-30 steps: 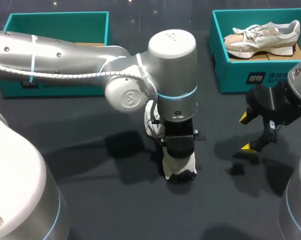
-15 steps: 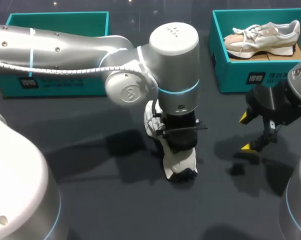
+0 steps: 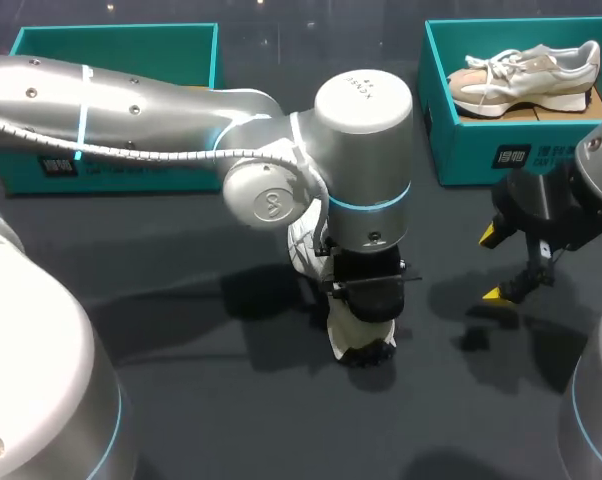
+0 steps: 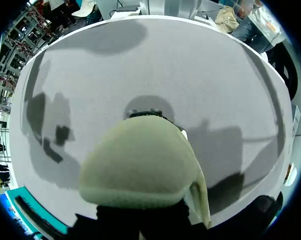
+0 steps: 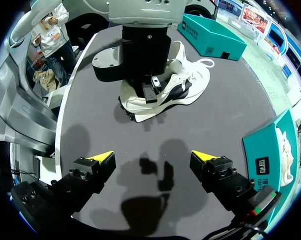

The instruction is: Take the shoe out of the shoebox, open the shoe tongue, remove and reinsert the insole, then place the shoe into the shoebox

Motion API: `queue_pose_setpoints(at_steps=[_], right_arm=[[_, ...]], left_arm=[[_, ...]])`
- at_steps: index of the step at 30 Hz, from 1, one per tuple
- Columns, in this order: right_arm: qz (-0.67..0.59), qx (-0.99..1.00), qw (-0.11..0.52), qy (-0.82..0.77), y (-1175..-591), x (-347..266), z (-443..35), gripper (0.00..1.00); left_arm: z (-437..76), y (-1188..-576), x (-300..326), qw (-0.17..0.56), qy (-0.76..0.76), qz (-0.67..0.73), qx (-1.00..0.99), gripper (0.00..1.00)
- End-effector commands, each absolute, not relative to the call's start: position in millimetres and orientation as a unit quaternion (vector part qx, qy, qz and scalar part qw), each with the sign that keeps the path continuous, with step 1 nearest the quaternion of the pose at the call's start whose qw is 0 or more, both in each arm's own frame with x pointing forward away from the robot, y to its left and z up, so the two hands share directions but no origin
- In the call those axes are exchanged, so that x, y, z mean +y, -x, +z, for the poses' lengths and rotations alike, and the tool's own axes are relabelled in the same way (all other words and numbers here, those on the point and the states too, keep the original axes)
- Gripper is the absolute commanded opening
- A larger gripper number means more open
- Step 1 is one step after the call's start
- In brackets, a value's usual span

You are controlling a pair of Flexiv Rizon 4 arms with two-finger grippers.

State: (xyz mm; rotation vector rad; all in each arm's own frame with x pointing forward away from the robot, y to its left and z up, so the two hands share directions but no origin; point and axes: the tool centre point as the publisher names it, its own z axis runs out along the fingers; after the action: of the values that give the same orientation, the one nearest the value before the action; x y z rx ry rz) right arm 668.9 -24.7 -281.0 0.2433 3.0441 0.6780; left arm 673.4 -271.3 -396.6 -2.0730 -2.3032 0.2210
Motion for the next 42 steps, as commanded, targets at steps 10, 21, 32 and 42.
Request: queue_pose_setpoints(at_steps=[10, 21, 32, 42], right_arm=[[0.216, 0.973, 0.008, -0.078, -667, -24, -282, 1.00], [0.216, 0.973, 0.008, -0.078, -667, -24, -282, 1.00], [0.216, 0.973, 0.008, -0.078, -667, -24, -282, 1.00], [0.216, 0.973, 0.008, -0.078, -667, -24, -282, 1.00]], left_arm=[[-366, -697, -247, -0.028, 0.649, 0.064, -0.758, 0.00], [-344, -706, -264, -0.054, 0.638, 0.024, -0.768, 0.00], [-349, -718, -251, -0.056, 0.594, -0.008, -0.802, 0.25], [-349, -733, -233, -0.043, 0.569, -0.002, -0.821, 0.74]])
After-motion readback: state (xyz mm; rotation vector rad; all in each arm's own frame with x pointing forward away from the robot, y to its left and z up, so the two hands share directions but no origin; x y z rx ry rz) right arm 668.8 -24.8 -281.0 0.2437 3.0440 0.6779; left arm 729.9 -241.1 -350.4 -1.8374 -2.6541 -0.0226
